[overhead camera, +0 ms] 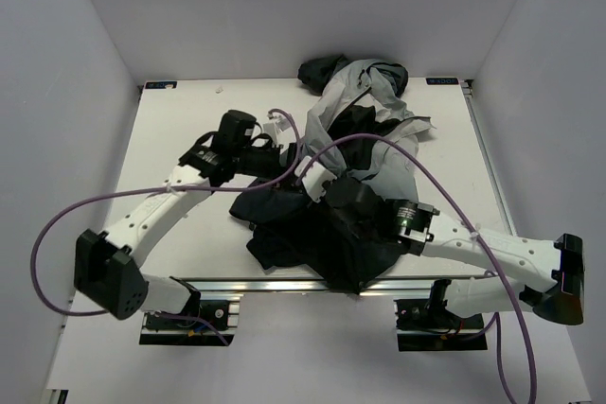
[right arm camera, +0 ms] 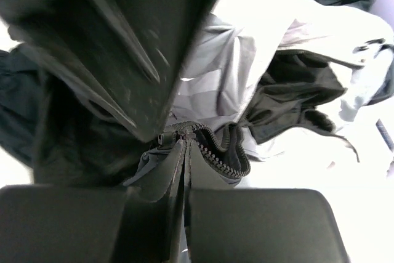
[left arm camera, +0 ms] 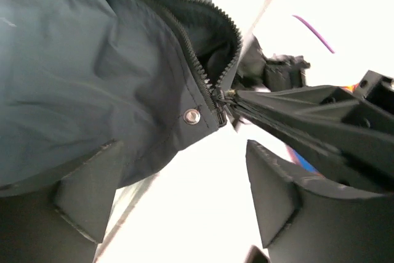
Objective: Zip up the jacket
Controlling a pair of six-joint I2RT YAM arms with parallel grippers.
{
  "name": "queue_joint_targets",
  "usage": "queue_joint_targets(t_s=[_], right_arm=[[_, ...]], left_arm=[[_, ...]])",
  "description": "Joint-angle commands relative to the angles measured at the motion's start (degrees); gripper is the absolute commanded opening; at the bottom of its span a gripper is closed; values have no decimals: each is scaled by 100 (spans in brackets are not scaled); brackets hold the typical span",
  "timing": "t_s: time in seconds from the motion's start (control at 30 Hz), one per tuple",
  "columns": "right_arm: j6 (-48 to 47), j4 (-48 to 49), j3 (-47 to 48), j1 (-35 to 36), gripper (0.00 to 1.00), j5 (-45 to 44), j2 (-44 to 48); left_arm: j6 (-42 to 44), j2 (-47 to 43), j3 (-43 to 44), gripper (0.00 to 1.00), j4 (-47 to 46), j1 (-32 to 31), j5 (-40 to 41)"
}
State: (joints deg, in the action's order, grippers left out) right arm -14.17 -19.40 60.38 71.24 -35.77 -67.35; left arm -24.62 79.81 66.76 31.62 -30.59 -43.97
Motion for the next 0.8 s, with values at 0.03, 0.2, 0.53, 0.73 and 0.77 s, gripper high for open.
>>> queue_joint_targets(t_s=[0.03,0.2,0.53,0.73,0.77], right_arm=[[652,-608,623,-329,0,936,82],[1320,-1031,1116,-935,0,2010,-58],[2375,-733,897,-1297,0,3129,-50],[2683,-452,459,-1306,0,3321,72],[2727,-268,361,-1306,0,3357,195]], left_arm=[[704,-852,206,92,30,-26,1151],[310,-1485,30,97,-480,-26,1567],[-2036,-2109,-1709,76,-2809,-149,-306],[-2451,-2181,-2114,80,-3215,-790,352],[-2599,-2154,-2158,80,-3197,-852,493]])
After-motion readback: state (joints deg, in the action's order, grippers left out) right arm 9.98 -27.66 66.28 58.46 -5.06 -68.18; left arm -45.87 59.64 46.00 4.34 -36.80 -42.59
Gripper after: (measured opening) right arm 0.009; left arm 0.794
